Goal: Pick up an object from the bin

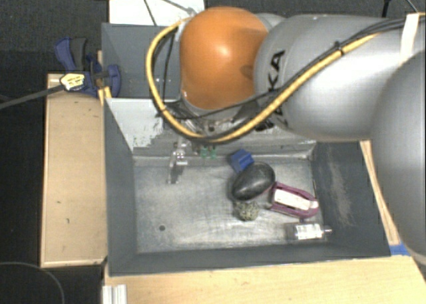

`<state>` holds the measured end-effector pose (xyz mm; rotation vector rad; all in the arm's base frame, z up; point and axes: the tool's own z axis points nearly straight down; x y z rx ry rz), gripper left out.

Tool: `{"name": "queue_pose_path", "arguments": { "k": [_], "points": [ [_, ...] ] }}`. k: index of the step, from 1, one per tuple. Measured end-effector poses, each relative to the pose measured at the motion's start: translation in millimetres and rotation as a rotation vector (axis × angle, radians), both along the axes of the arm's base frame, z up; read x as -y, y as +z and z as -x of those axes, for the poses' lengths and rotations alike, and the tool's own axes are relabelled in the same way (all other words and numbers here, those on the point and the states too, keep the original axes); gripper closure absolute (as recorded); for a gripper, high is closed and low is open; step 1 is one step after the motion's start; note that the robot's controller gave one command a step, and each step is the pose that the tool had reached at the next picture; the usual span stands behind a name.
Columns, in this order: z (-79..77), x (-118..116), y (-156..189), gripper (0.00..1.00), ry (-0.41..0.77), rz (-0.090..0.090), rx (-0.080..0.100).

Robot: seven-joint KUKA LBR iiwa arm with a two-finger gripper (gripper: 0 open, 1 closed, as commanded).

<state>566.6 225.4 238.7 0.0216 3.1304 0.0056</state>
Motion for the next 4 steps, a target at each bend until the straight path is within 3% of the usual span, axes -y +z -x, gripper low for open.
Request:
{"name": "queue_pose_path", "arguments": {
  "k": [1, 2, 3, 4],
  "points": [
    [-14.1, 66, 164, 0.0, -0.058, 0.0, 0.003],
    [-5.7, 55, -13, 0.0, 0.066, 0.005, -0.016],
    [-0.6, 124, -9, 0.0, 0.083, 0.007, -0.009],
    [7.7, 183, -56, 0.0, 0.083, 0.006, -0.013]
  ]
}}
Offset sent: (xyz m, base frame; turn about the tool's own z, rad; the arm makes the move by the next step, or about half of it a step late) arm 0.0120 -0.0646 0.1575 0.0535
